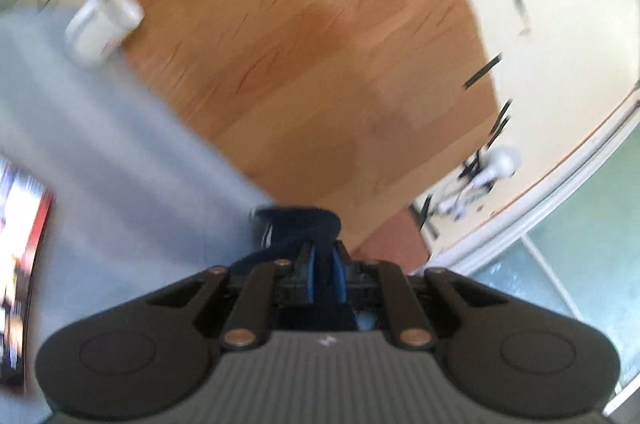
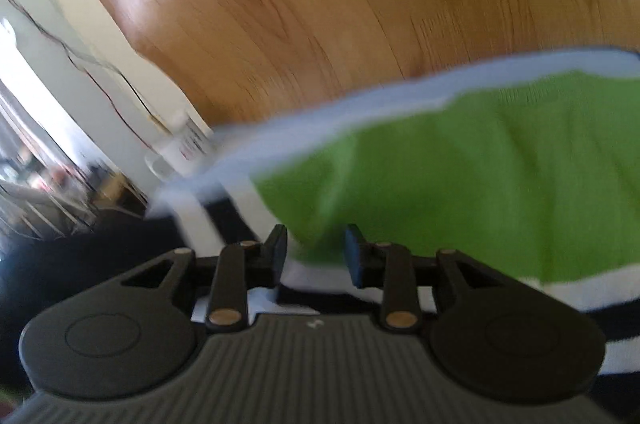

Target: Fold small clothes

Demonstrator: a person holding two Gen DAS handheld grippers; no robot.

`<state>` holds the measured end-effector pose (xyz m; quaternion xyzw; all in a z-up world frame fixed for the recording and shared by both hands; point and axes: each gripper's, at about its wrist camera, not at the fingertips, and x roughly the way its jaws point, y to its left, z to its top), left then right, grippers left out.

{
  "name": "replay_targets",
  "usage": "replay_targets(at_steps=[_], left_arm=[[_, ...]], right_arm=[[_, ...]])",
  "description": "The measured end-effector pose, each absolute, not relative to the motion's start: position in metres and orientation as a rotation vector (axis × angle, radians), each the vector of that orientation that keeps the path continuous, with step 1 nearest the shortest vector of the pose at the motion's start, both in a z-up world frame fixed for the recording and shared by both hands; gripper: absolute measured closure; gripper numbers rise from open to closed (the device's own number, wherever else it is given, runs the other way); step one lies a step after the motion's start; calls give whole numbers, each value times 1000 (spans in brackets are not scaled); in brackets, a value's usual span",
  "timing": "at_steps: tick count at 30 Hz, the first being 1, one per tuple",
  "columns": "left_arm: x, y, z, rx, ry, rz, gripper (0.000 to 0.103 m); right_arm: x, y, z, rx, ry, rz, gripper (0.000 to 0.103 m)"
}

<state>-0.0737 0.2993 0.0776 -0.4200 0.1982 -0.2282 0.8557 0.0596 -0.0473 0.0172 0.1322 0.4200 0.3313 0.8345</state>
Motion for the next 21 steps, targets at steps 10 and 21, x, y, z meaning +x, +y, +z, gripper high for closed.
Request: replay_targets(at_steps=[10, 21], left_arm=[[-38, 270, 125, -811, 378, -532, 97], [8, 91, 127, -623, 572, -752, 60]], right_arm=[[55, -59, 34, 205, 800, 721, 69], [64, -178, 38, 511, 822, 593, 68]])
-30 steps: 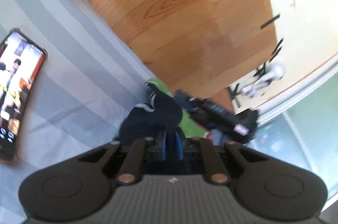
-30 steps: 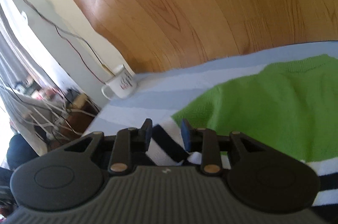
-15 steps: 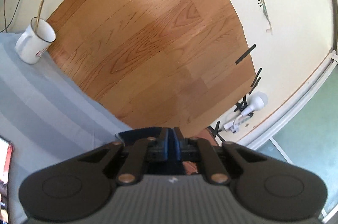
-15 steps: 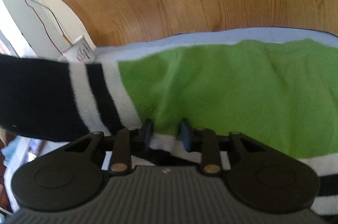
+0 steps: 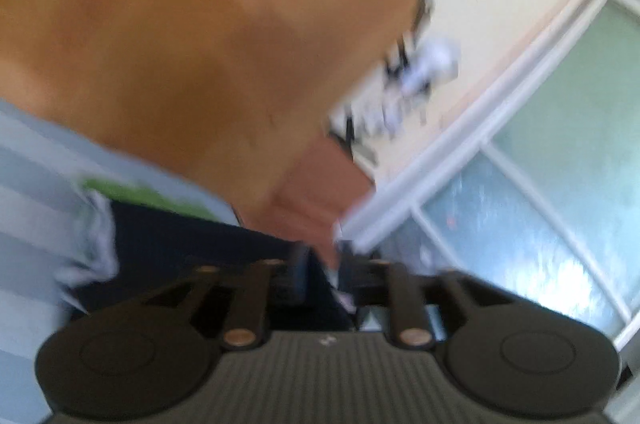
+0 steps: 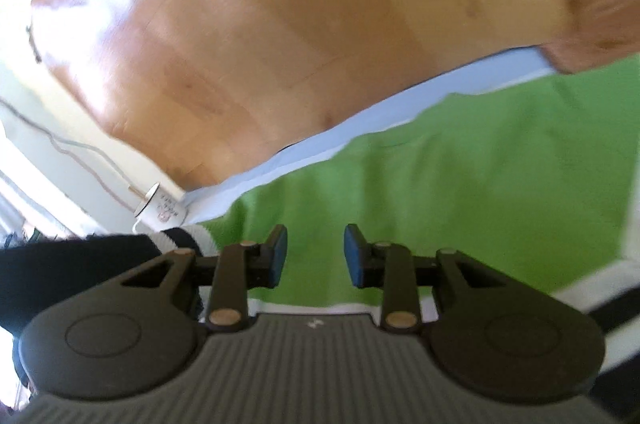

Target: Fold small clothes

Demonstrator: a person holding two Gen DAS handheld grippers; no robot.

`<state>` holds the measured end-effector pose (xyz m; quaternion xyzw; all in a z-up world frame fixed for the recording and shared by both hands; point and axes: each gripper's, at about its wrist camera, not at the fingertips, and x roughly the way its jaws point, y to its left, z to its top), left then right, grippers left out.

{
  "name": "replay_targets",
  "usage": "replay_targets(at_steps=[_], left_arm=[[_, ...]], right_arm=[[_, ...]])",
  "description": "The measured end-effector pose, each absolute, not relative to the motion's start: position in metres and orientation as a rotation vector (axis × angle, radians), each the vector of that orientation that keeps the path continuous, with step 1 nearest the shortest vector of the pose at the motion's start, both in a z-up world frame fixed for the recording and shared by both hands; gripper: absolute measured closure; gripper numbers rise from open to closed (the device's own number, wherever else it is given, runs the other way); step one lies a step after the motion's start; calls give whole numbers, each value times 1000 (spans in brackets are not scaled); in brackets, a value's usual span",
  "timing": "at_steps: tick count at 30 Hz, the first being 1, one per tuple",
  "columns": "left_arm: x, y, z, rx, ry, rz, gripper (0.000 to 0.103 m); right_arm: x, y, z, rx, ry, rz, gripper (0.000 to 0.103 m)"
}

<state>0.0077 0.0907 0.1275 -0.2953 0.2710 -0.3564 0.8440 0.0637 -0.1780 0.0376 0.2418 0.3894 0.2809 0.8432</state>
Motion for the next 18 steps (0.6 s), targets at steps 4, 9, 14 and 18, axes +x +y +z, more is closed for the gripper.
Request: replay_targets(at_steps=[4, 9, 14, 18], left_arm=[[5, -3, 93, -402, 773, -892, 35], [-19, 1, 60, -298, 816, -887, 36], [0, 89, 70, -382, 714, -540, 36], [54, 136, 71, -395, 670, -315, 37]], right_arm=[[59, -217, 38, 515, 814, 555, 68], [47, -262, 42, 524, 785, 537, 65], [22, -264, 42, 447, 803, 675, 62], [-6, -239, 37, 367, 889, 839, 62]])
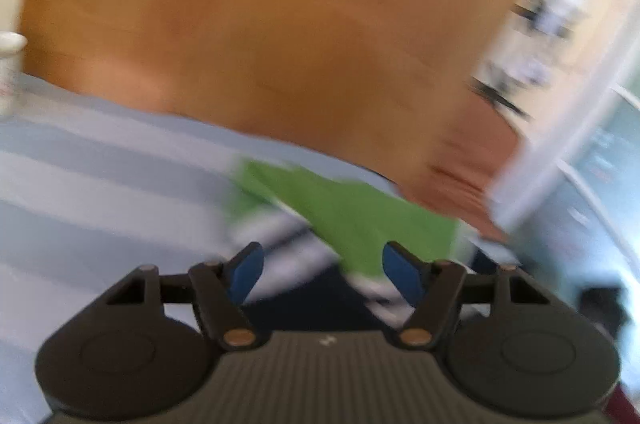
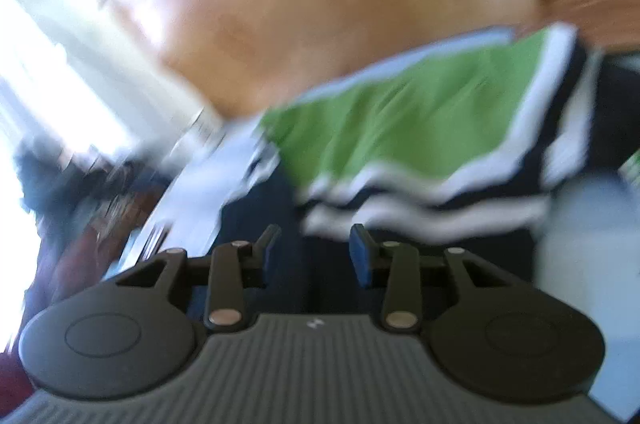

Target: Fold small clothes

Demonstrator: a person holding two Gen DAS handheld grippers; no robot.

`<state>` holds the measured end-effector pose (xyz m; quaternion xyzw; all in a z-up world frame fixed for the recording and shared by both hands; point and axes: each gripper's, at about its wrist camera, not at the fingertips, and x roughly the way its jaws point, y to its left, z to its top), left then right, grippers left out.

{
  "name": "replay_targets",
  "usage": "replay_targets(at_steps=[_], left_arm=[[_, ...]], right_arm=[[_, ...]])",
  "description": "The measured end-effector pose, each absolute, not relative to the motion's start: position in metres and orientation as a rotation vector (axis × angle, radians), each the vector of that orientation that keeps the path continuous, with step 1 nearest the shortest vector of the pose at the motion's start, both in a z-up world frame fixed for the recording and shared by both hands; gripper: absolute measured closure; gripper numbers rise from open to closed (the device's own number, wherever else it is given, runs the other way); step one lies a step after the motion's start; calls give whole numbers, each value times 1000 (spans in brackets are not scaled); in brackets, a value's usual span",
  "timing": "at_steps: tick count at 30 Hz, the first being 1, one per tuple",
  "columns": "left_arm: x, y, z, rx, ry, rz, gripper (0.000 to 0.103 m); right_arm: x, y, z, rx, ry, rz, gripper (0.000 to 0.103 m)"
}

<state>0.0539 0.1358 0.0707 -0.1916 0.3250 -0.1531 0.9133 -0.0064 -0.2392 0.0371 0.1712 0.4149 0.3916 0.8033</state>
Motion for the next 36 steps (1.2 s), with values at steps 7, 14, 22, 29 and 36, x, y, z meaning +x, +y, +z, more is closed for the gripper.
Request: replay_targets(at_steps=[7, 14, 22, 29, 36], left_arm=[[151, 146, 25, -539, 875, -368, 30], [208, 166, 3, -765, 871, -296, 91], [218, 154, 39, -455, 828, -196, 92], [233, 159, 34, -368, 835, 32, 98], [193, 136, 22, -321, 832, -195, 9]], right_arm=[[-31, -204, 18, 185, 983, 844, 63], [-43, -183, 13, 131, 1017, 920, 96], [0, -181, 93, -132, 723, 812, 97], [115, -154, 63, -310, 718, 568, 83], [137, -209, 35, 12, 809, 508, 58]])
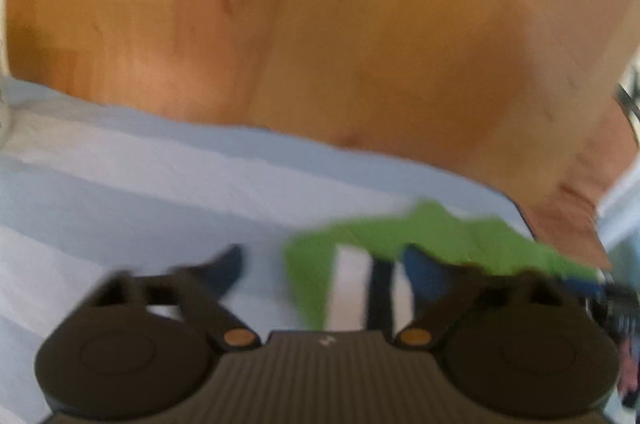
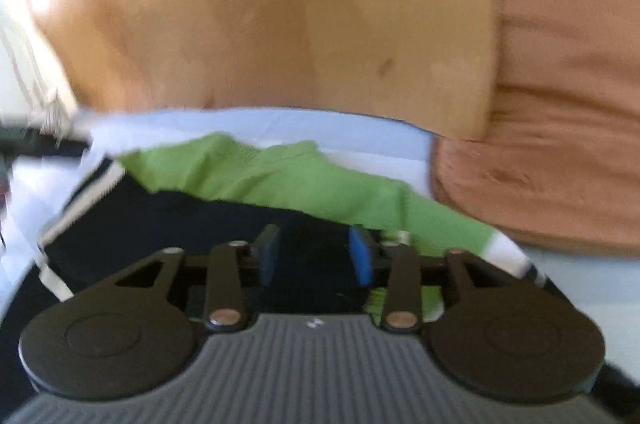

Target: Fold small clothes

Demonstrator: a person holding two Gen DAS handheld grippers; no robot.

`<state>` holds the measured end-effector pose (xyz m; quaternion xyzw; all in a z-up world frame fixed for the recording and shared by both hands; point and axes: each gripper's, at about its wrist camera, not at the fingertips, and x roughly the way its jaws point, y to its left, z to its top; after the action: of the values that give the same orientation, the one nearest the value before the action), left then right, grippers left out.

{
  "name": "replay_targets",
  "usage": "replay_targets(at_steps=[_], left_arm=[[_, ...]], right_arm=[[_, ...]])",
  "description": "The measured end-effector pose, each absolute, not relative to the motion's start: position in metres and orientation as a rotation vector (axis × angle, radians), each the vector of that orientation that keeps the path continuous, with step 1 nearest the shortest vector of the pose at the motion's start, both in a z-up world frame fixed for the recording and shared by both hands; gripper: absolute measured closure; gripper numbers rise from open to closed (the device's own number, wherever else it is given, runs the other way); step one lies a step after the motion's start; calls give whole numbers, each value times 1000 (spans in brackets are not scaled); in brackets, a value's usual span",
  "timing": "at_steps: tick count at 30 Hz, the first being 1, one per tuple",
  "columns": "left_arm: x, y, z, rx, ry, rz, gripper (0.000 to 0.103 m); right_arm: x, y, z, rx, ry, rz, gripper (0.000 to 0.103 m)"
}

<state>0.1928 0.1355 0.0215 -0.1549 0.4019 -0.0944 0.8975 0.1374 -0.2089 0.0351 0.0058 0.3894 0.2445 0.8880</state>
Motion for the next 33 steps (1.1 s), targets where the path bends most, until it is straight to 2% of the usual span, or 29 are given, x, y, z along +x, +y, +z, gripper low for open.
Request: replay_targets(at_steps=[1, 3, 4, 5, 7, 8, 9, 12, 15, 16, 17, 19, 20, 24, 29, 31, 33], left_arm=[[192, 131, 18, -315, 845, -220, 13], [195, 128, 4, -346, 878, -257, 41], [200, 123, -4, -360, 890, -266, 70], [201, 120, -5, -349, 872, -243, 86], [204, 115, -4, -333, 847, -211, 87], [204, 114, -2, -322, 819, -193, 88], [202, 113, 1, -296, 779, -169, 88], [202, 115, -3, -256, 726, -92, 89], [206, 106, -17, -172, 700, -50, 88], [205, 99, -17, -127, 690, -36, 83], [204, 91, -17, -77, 694, -18, 74], [199, 84, -12, -15, 697, 22, 65], [193, 87, -5, -24, 688, 20, 65], [168, 108, 19, -186, 631, 53, 67], [146, 103, 31, -367, 611, -35, 67], [143, 82, 29, -369, 615, -94, 67], [143, 57, 22, -341, 617, -147, 66]], right_arm=[[137, -216, 36, 47, 805, 504, 57], [135, -226, 35, 112, 825, 501, 54], [137, -226, 31, 133, 849, 501, 54], [135, -221, 25, 130, 873, 499, 55], [123, -206, 22, 31, 842, 483, 69], [121, -199, 22, -19, 831, 496, 98], [119, -197, 24, -19, 826, 506, 100], [114, -195, 28, -31, 740, 433, 101], [121, -194, 11, -33, 735, 385, 100], [122, -195, 13, -28, 741, 387, 100], [123, -199, 17, -4, 763, 384, 100], [121, -218, 31, 108, 777, 385, 99], [114, -231, 43, 163, 747, 383, 96], [67, -290, 85, 267, 606, 323, 95], [11, -350, 100, 332, 539, 190, 92], [-3, -365, 97, 366, 543, 140, 86], [-17, -378, 89, 441, 553, 105, 66]])
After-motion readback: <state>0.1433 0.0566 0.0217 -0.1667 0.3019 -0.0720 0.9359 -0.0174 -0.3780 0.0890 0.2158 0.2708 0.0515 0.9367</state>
